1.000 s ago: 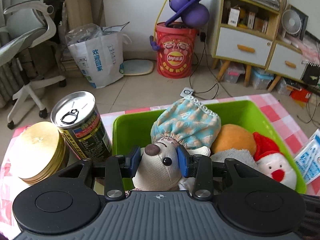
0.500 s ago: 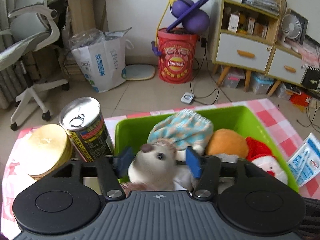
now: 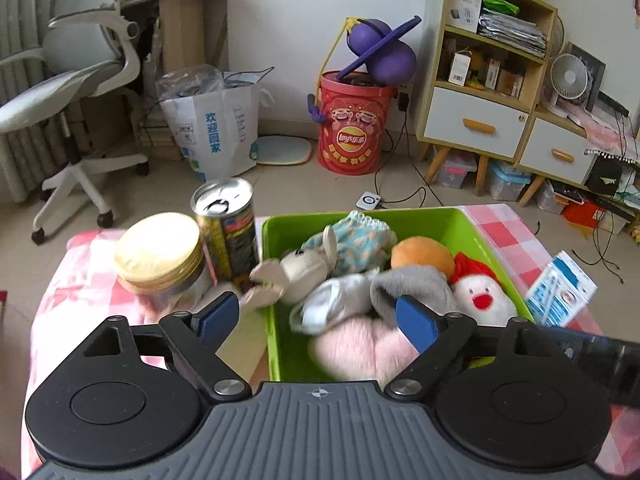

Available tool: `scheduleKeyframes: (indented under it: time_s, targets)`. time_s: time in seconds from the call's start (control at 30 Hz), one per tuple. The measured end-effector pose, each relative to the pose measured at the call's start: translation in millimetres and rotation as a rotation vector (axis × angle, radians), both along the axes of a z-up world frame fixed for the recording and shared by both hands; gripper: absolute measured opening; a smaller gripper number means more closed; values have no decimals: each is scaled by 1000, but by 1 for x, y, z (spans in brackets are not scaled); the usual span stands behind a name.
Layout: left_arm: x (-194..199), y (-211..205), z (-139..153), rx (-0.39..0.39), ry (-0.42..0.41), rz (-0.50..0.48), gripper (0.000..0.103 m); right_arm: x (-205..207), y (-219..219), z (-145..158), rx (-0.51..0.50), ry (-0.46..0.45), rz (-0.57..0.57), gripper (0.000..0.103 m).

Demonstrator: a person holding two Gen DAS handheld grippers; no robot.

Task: Organize soft objects
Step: 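Carry the teddy and grey cloth into the green bin and release both, then move both open tools back over the brown puff on the table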

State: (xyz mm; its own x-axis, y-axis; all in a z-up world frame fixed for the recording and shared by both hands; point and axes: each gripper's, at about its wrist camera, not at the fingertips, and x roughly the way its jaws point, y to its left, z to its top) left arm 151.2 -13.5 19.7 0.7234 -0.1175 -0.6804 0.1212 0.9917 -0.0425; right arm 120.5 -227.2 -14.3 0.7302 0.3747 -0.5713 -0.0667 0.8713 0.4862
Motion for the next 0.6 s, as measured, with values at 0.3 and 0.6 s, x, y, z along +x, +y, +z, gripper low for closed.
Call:
scheduleKeyframes:
  time_s: [0.3,0.6]
  targets:
    - [-58,9,5,-17,12,24,98,-40,-10,17,-88,-3,-15,62]
    - [-96,21,-23,-23,63,40,98,-67,-19,0,-207,6,36,68]
